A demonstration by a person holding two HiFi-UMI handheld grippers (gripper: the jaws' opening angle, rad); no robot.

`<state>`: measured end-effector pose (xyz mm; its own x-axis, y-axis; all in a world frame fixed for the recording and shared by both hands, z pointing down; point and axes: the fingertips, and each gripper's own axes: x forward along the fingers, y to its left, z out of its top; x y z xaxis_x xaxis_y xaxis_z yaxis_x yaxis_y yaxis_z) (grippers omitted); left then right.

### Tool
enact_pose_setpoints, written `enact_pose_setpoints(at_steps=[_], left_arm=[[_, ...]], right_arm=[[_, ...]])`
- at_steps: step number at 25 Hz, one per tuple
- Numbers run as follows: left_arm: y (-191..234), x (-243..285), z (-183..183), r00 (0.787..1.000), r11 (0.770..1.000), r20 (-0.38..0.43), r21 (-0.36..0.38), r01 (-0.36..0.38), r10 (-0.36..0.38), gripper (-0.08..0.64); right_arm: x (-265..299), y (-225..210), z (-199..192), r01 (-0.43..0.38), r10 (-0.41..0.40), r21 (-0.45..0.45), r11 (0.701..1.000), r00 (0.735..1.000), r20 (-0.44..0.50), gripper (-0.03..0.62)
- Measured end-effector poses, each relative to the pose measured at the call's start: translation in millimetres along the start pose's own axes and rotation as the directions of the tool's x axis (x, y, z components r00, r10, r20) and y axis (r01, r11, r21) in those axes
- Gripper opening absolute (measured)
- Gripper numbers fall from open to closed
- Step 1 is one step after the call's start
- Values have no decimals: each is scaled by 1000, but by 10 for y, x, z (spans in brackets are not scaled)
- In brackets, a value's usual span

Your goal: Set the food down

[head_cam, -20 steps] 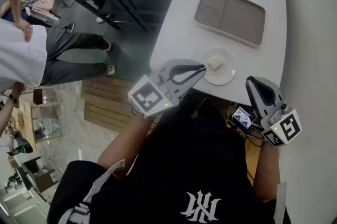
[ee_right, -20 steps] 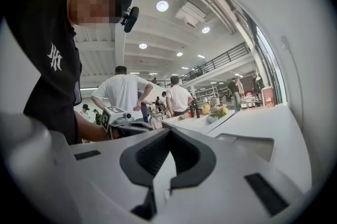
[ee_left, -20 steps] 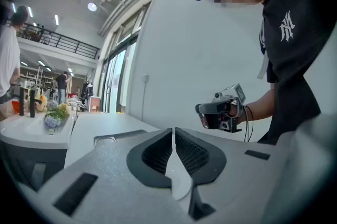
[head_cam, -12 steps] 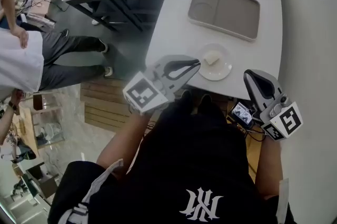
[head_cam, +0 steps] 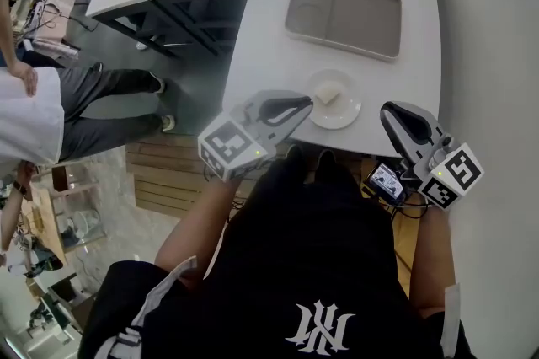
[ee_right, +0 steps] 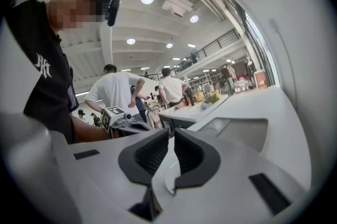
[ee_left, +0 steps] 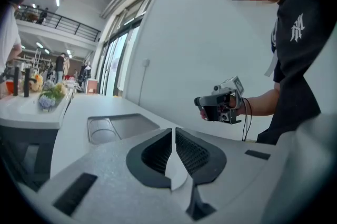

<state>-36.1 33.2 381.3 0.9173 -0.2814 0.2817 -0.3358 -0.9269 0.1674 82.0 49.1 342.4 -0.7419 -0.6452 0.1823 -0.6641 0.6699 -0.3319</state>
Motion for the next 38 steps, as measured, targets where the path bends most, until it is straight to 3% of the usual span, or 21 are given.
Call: enact_pose_setpoints(at_steps=[2, 3, 4, 5, 9, 14, 19, 28, 34, 38], left_arm=[[99, 9, -157, 998, 997, -62, -71, -10, 5, 20], [139, 9, -245, 996, 994, -94, -106, -13, 3, 33], [176, 8, -336, 992, 990, -124, -139, -16, -1, 61], [215, 9, -425, 988, 986, -151, -166, -18, -7, 85], [359, 4, -660, 974, 976, -223, -215, -17, -32, 114], [509, 17, -996, 954, 956, -296, -291, -32, -58, 124], [527, 146, -1281, 918, 924, -381, -380, -45, -112, 167], [601, 380, -1512, 881, 833, -463, -523, -179, -101, 170], [591, 477, -1445, 870, 799, -483, -561, -217, -103, 152], [587, 552, -1488, 861, 792, -498, -564, -233, -102, 123]], right_arm=[[56, -121, -164, 10, -4, 102, 995, 998, -58, 11], [86, -184, -252, 21, -8, 157, 987, 997, -83, 53], [121, -250, -346, 37, -14, 207, 978, 994, -109, 146], [160, -323, -441, 57, -24, 245, 968, 990, -137, 178], [313, -564, -647, 138, -81, 285, 948, 976, -203, 178], [456, -698, -1000, 195, -82, 346, 918, 946, -315, 178], [517, -838, -1458, 240, -17, 439, 866, 892, -452, 178], [526, -1062, -1719, 235, 94, 539, 809, 853, -514, 176], [574, -1007, -1696, 208, 176, 578, 789, 825, -537, 144], [657, -979, -1759, 197, 218, 592, 781, 803, -555, 115]])
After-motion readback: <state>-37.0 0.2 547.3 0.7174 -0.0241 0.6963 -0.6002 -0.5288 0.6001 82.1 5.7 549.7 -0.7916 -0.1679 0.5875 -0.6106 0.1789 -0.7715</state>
